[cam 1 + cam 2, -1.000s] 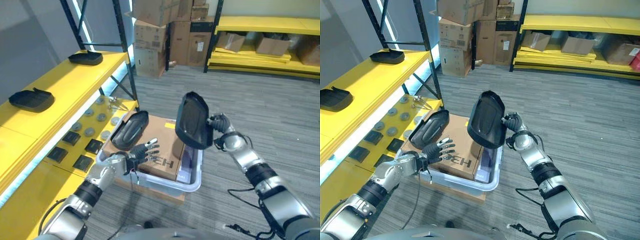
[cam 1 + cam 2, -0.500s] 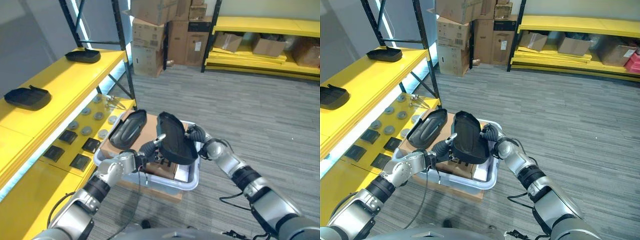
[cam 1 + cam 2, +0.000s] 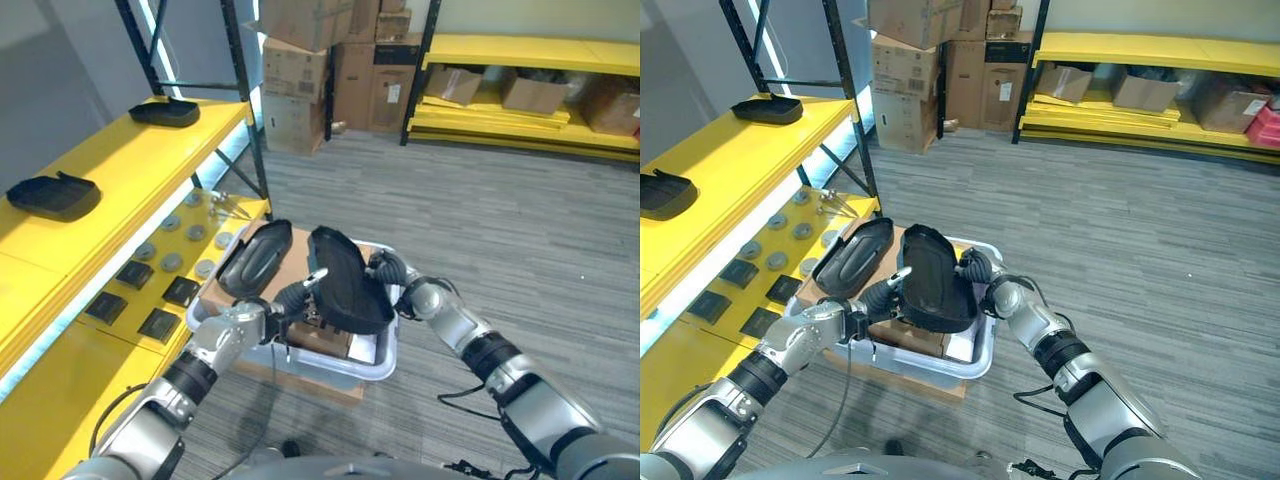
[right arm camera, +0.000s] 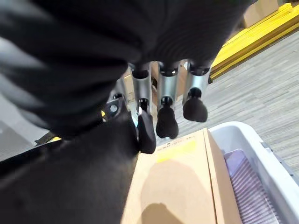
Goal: Move parts from the plastic box to the shelf.
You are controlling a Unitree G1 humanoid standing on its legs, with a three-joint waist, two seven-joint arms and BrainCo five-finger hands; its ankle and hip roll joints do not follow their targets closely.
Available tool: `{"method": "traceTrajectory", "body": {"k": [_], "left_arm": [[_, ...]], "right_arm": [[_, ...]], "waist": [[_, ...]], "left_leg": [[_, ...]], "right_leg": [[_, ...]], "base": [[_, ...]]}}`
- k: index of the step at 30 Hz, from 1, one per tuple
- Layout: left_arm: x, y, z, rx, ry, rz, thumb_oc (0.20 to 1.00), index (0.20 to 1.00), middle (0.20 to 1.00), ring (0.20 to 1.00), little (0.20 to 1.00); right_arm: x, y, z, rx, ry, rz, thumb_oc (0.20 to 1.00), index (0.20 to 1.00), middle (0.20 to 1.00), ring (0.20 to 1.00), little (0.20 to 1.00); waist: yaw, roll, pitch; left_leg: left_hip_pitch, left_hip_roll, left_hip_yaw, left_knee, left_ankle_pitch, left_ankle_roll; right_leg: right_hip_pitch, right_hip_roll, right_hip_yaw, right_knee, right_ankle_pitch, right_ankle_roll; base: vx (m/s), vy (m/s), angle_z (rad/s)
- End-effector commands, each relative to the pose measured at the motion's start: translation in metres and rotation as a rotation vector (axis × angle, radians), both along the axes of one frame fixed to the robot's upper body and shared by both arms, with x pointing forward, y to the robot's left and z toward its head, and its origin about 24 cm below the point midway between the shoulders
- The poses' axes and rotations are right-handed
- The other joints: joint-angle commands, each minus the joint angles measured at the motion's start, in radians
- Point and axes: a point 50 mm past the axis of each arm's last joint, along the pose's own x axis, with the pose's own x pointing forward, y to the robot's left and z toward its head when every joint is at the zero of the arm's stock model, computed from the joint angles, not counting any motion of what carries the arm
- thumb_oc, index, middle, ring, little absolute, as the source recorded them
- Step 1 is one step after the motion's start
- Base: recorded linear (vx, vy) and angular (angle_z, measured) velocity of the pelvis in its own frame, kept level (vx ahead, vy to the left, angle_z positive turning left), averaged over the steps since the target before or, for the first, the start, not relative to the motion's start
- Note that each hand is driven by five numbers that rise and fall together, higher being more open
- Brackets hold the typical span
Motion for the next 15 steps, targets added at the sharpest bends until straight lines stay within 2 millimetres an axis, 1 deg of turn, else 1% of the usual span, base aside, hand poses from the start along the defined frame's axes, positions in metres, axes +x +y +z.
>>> {"method": "traceTrajectory", "body": {"k": [1,4,10,11,15], "left_arm": [[0.014,-0.030,0.033,-0.088,-0.169,-0.123,0.200,0.200,0.200,0.200,0.200],[0.012,-0.036,0.035,-0.109,-0.168,-0.134,0.200,0.200,0.200,0.200,0.200],[0.009,-0.043,0.034,-0.139,-0.153,-0.127,0.200,0.200,0.200,0.200,0.200],[0.009,-0.046,0.036,-0.148,-0.169,-0.115,0.200,0.200,0.200,0.200,0.200],[0.014,-0.044,0.040,-0.139,-0.232,-0.071,0.200,0.200,0.200,0.200,0.200]], "right_arm": [[0.011,0.032,0.025,0.052,-0.100,0.115,0.200,0.200,0.200,0.200,0.200],[0.012,0.032,0.020,0.068,-0.097,0.094,0.200,0.200,0.200,0.200,0.200],[0.012,0.034,0.017,0.102,-0.091,0.064,0.200,0.200,0.200,0.200,0.200],[0.013,0.035,0.016,0.134,-0.090,0.037,0.200,0.200,0.200,0.200,0.200],[0.014,0.036,0.015,0.174,-0.087,-0.003,0.200,0.200,0.200,0.200,0.200]], "waist": [[0.025,-0.050,-0.054],[0.025,-0.049,-0.053],[0.025,-0.048,-0.051],[0.025,-0.047,-0.049],[0.027,-0.045,-0.044]], "left_leg": [[-0.045,0.048,-0.031,-0.023,-0.016,-0.052],[-0.046,0.047,-0.031,-0.023,-0.017,-0.053],[-0.045,0.046,-0.030,-0.022,-0.018,-0.052],[-0.044,0.043,-0.034,-0.022,-0.020,-0.050],[-0.045,0.041,-0.035,-0.021,-0.021,-0.049]], "right_leg": [[0.018,-0.100,0.026,-0.057,0.042,0.121],[0.018,-0.100,0.026,-0.057,0.041,0.122],[0.018,-0.101,0.027,-0.055,0.041,0.121],[0.017,-0.101,0.029,-0.053,0.041,0.120],[0.016,-0.100,0.031,-0.053,0.040,0.119]], "base": [[0.00,0.000,0.00],[0.00,0.000,0.00],[0.00,-0.001,-0.04],[0.00,0.000,0.00],[0.00,0.000,0.00]]}}
